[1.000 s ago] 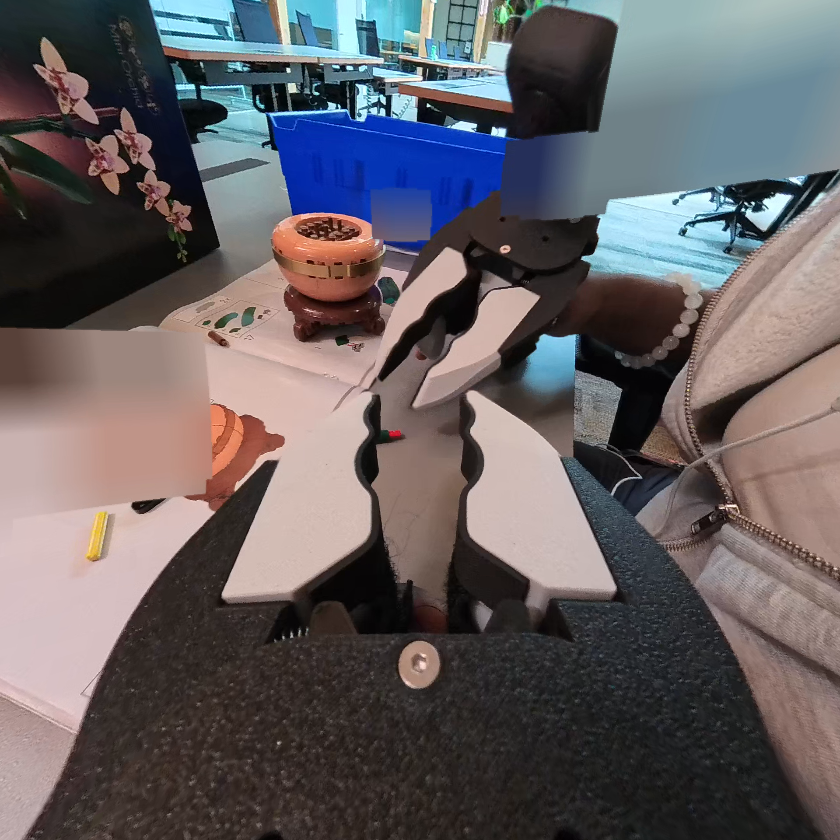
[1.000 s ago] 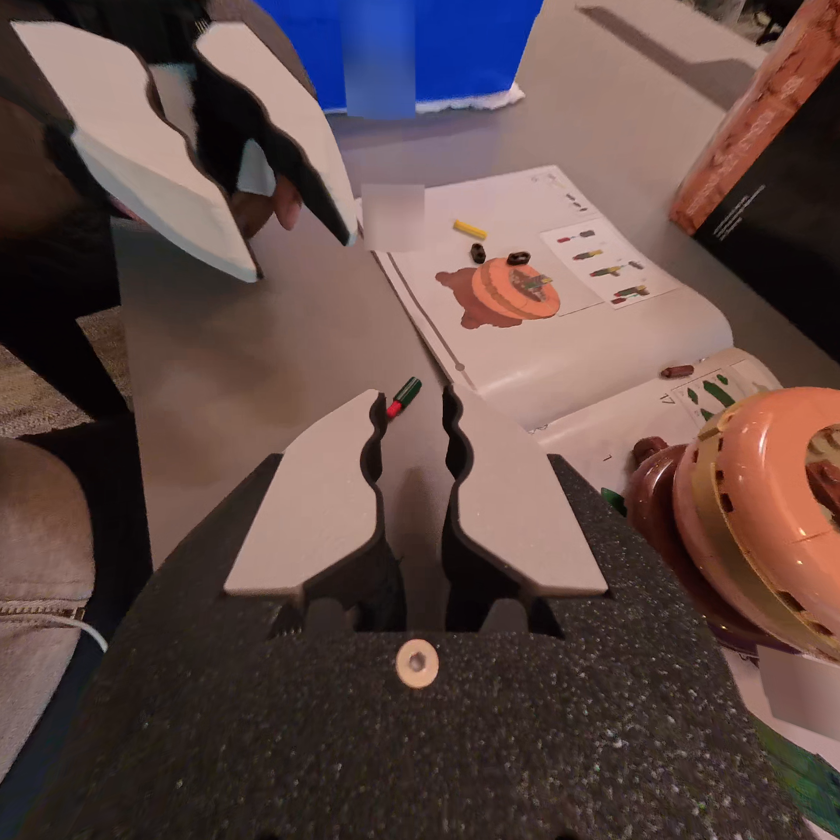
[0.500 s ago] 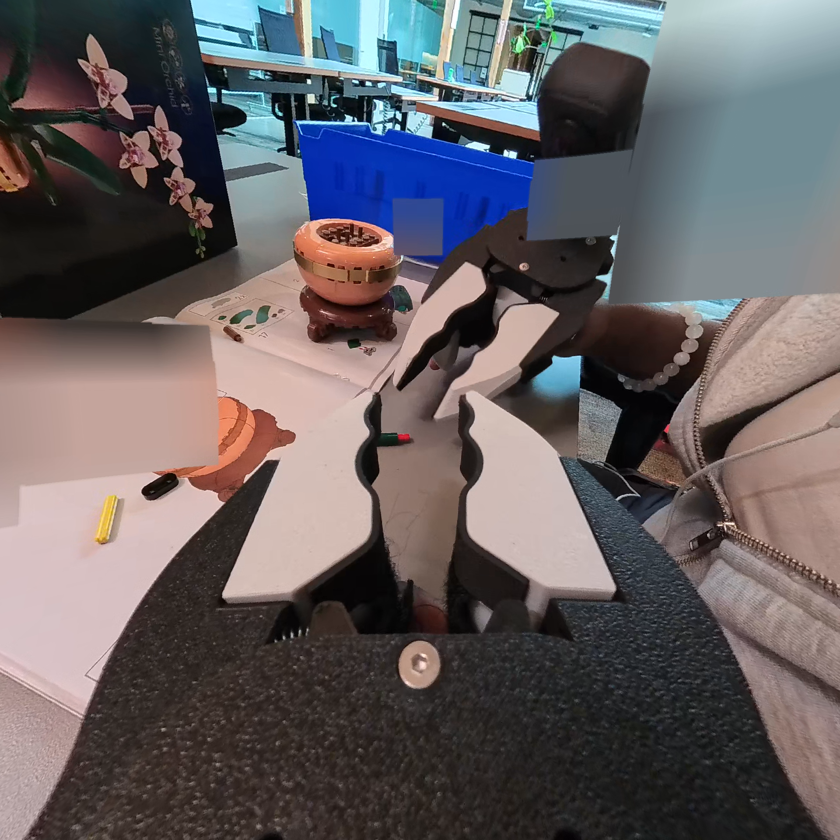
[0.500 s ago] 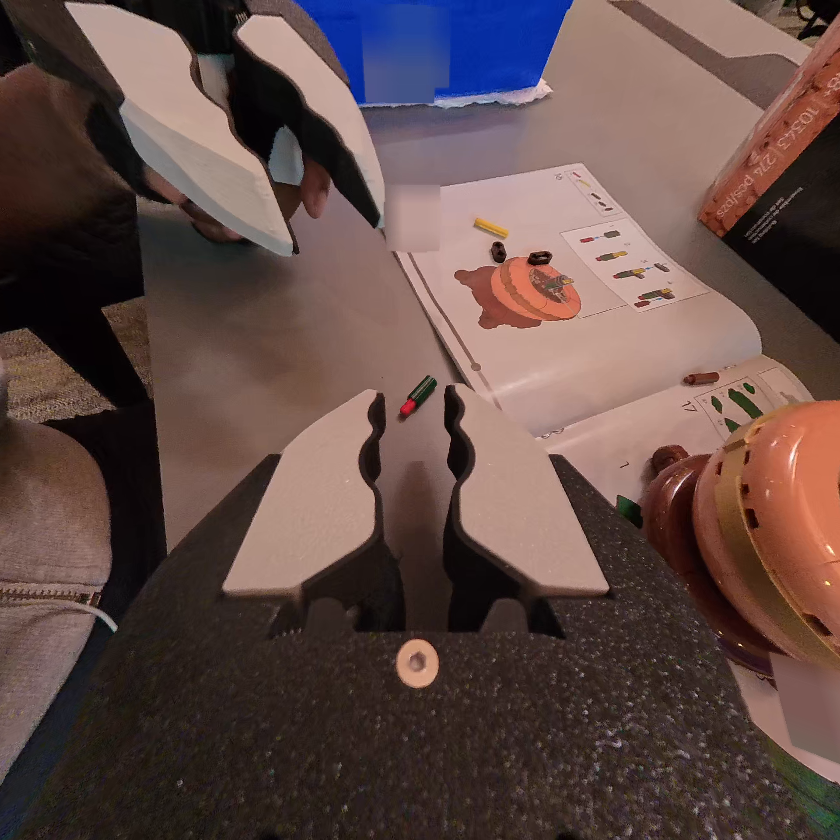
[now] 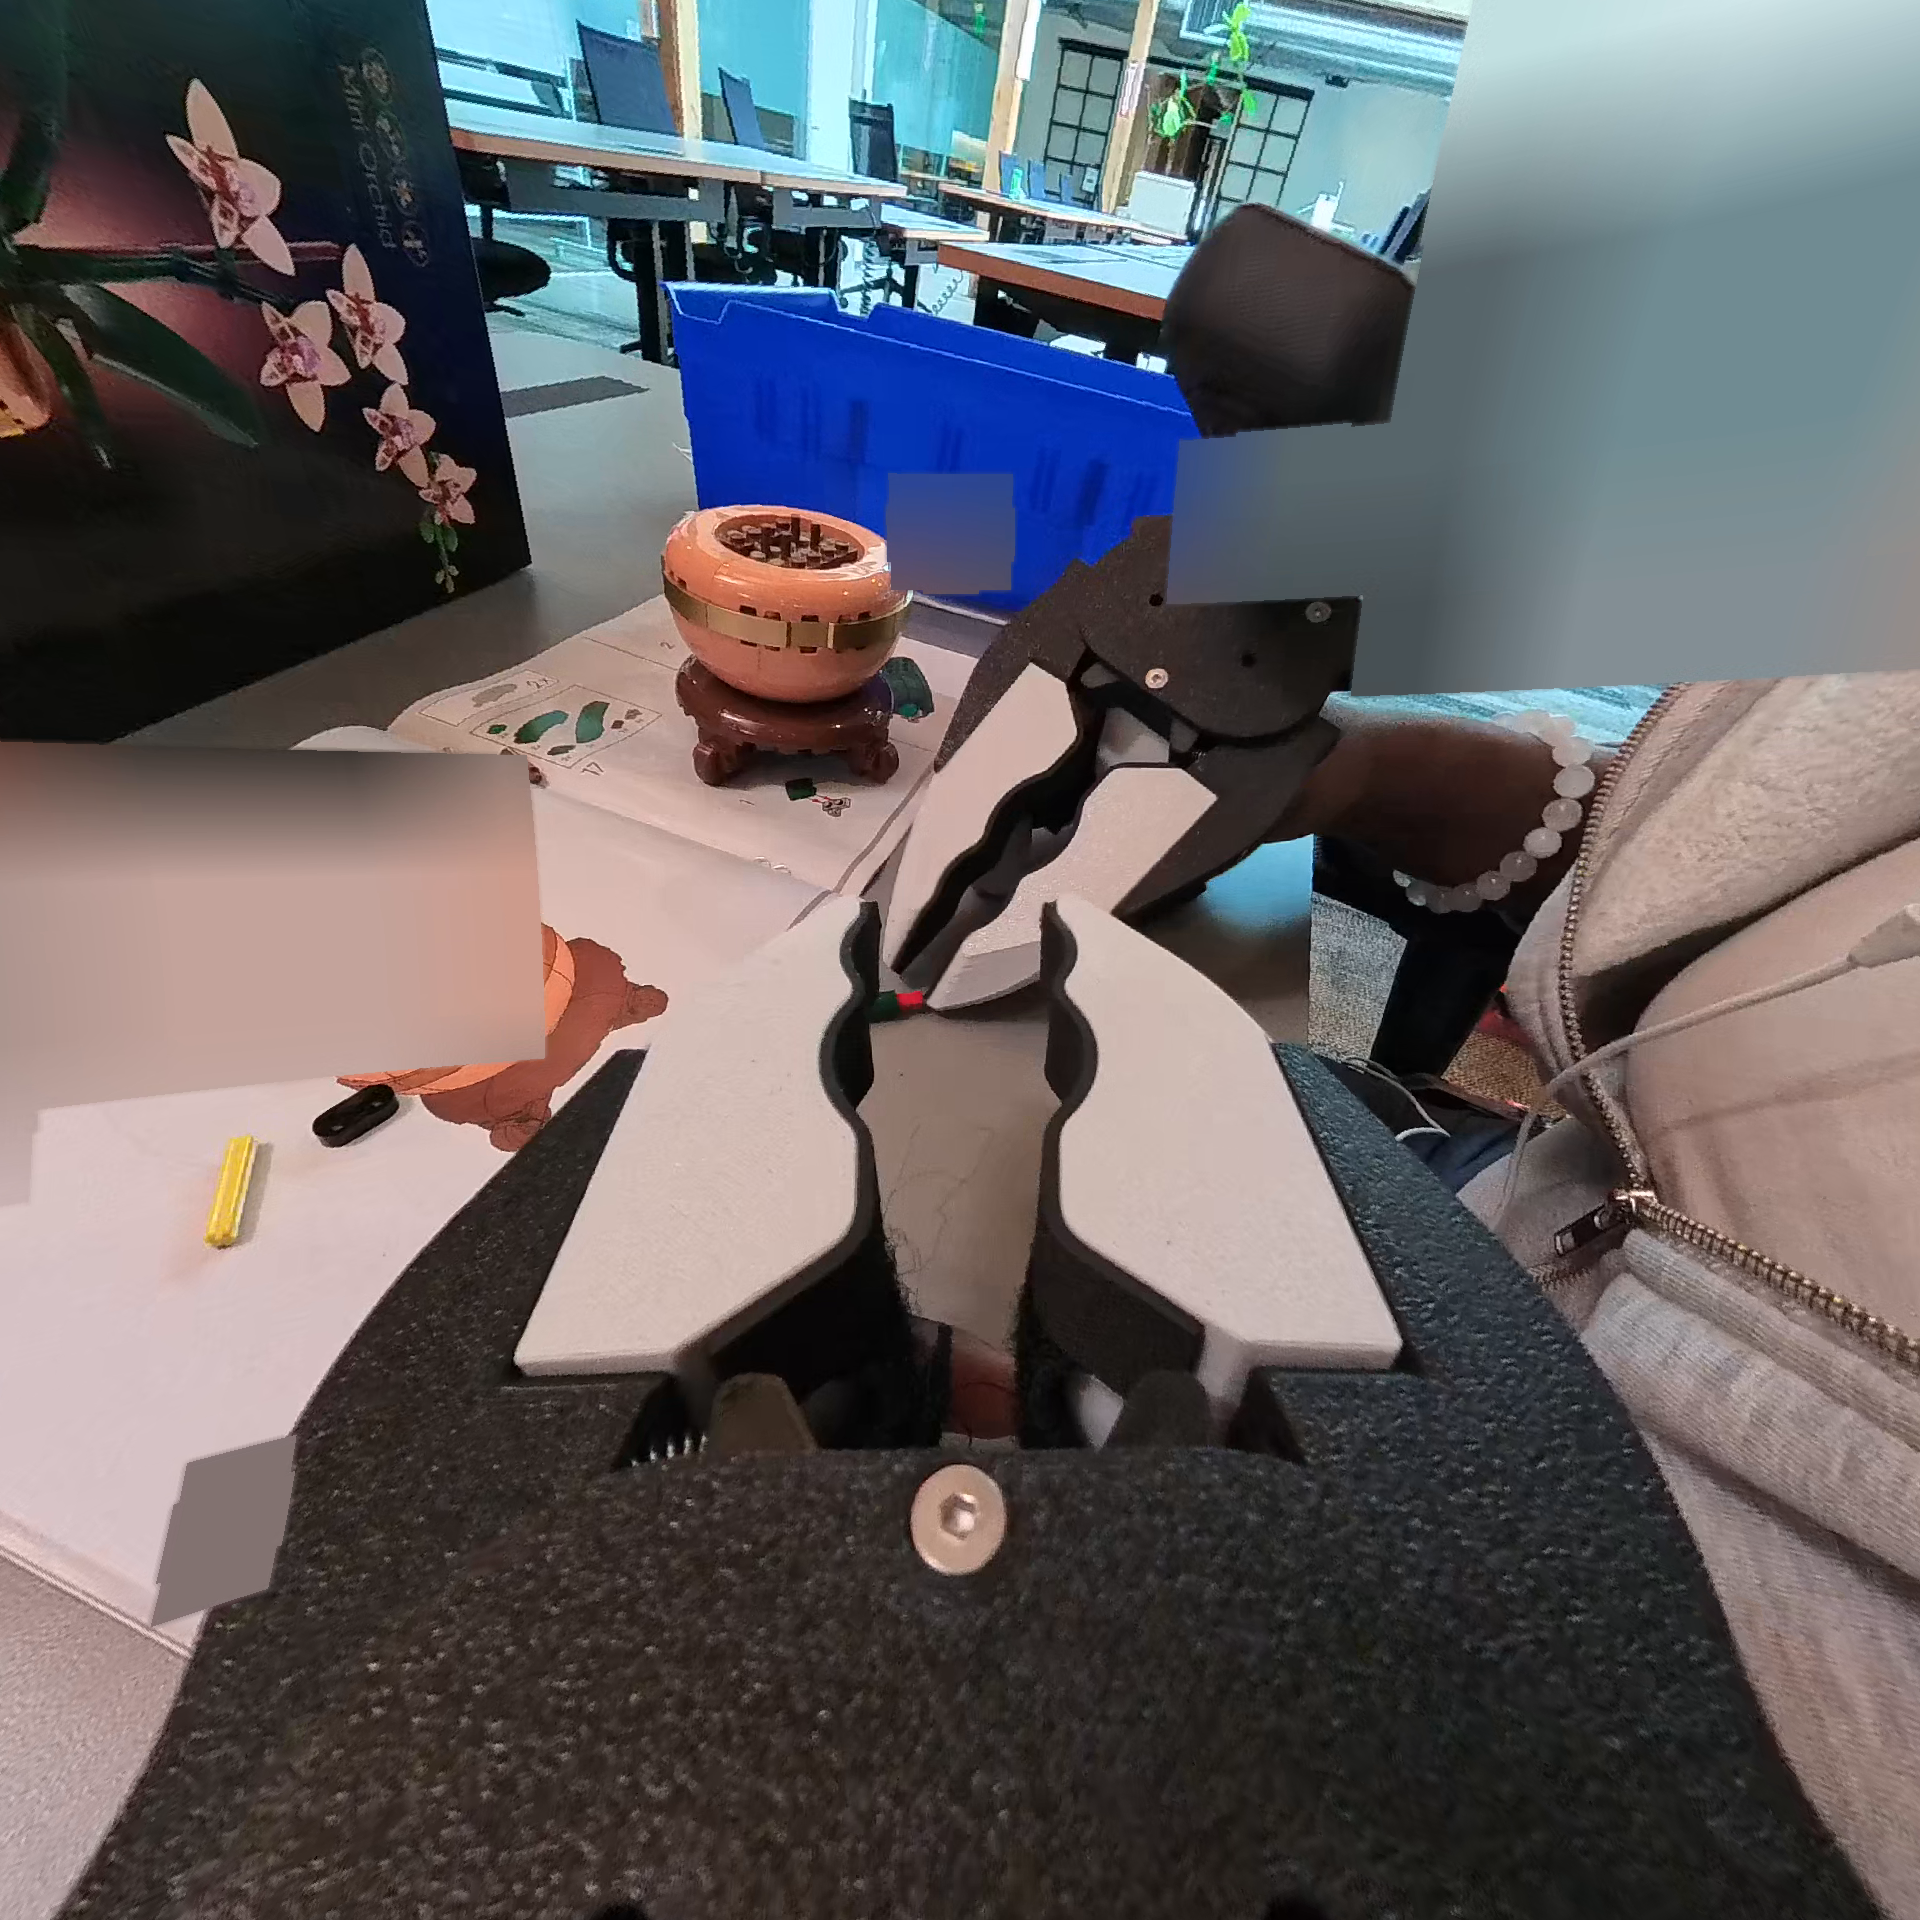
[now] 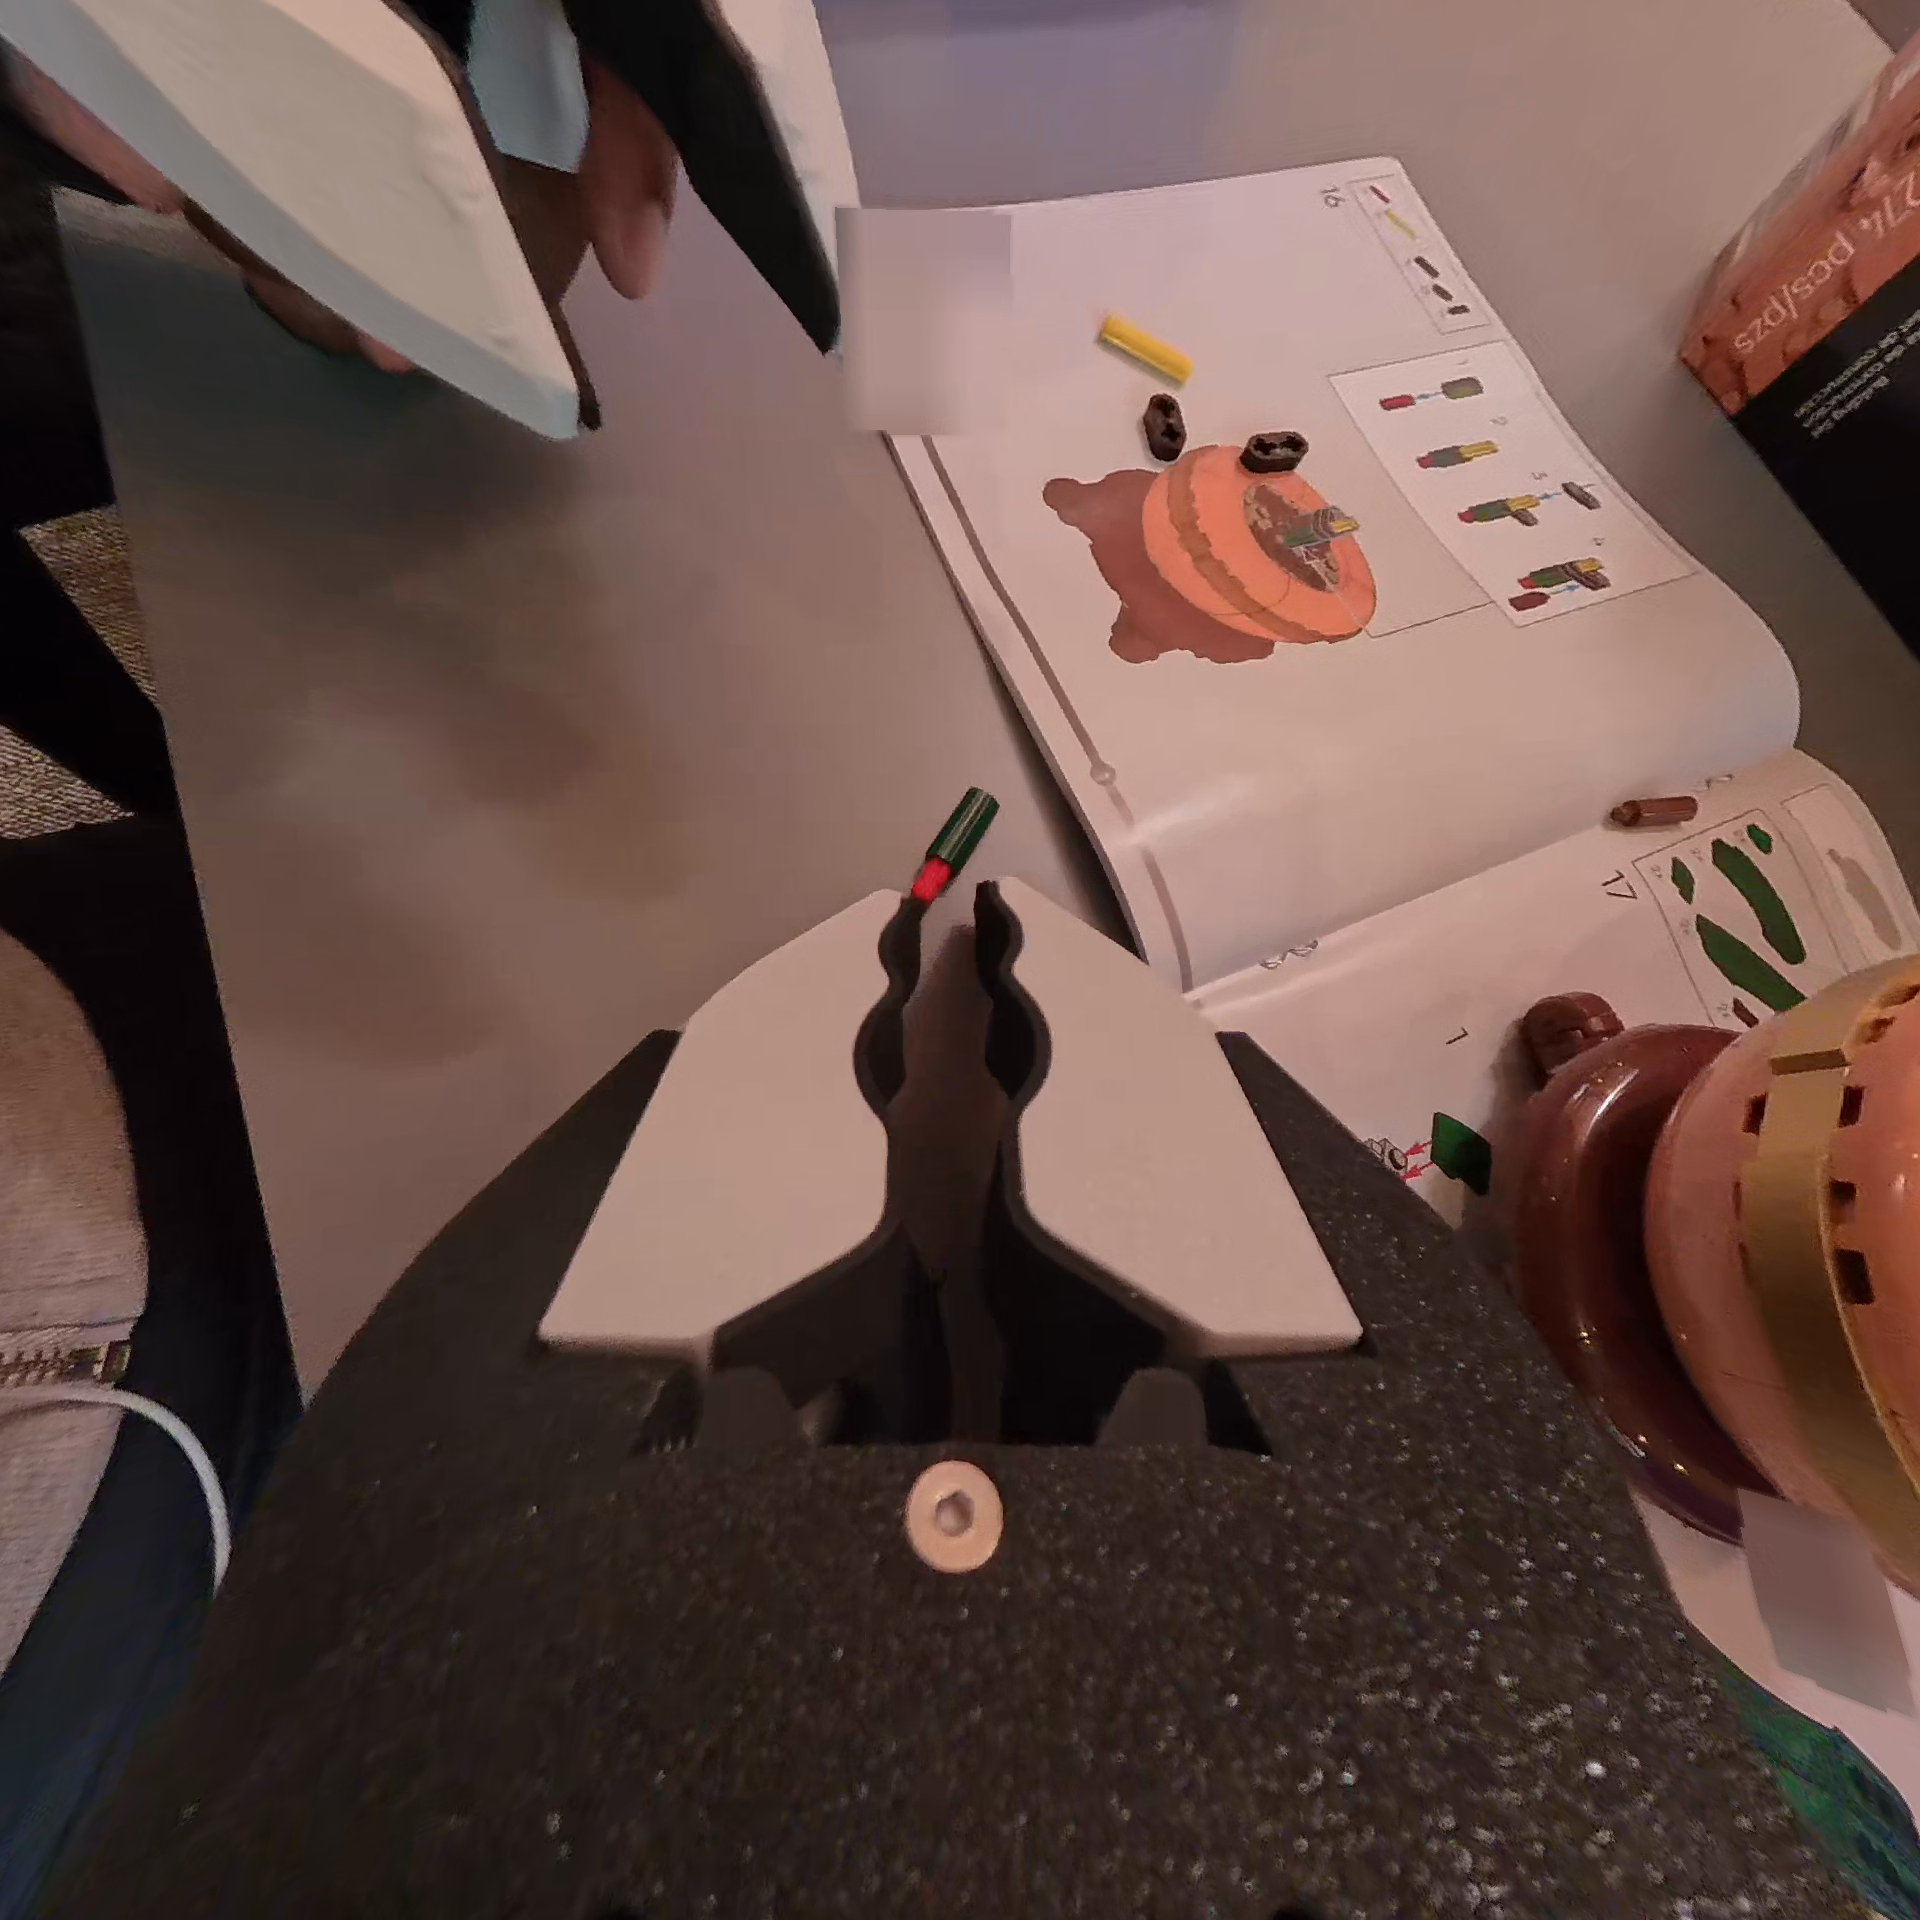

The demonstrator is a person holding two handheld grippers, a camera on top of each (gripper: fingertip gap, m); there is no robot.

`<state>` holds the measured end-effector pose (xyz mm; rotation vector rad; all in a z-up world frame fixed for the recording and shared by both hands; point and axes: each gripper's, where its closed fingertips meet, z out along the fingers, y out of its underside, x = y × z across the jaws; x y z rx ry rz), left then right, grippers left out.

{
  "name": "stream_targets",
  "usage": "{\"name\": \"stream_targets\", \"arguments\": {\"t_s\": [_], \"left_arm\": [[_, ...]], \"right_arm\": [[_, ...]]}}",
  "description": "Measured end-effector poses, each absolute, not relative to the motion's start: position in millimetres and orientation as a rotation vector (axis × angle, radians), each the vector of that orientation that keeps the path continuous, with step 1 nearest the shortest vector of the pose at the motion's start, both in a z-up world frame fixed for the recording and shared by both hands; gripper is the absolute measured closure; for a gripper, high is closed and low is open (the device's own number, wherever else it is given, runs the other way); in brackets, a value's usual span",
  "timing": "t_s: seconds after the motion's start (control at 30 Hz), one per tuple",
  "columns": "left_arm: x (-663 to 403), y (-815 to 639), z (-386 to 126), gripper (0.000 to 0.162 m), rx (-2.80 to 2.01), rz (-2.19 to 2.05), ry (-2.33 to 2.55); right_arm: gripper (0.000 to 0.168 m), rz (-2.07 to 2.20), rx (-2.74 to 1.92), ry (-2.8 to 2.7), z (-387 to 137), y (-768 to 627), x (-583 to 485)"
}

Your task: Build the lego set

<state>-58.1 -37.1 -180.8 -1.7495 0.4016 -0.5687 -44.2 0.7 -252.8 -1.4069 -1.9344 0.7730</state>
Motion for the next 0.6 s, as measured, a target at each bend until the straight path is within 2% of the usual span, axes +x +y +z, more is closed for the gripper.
{"name": "stream_targets", "arguments": {"t_s": [0.17,0.27,0.43,0.6], "left_arm": [[-58.7,-37.1,-180.5,0.133,-1.749,-0.578,0.392],[-59.0,-36.9,-180.4,0.133,-1.749,-0.578,0.39],[-59.0,-36.9,-180.5,0.133,-1.75,-0.57,0.391],[-60.4,-33.6,-183.0,0.133,-1.77,-0.53,0.378]], "right_arm": [[0.151,0.9,-1.471,-1.929,-249.5,-8.0,-44.5],[0.156,0.885,-1.547,-1.9,-252.7,-1.8,-46.2],[0.155,0.89,-1.56,-1.905,-253.9,-2.8,-46.8],[0.164,0.856,-1.517,-1.925,-254.5,-5.3,-46.3]]}}
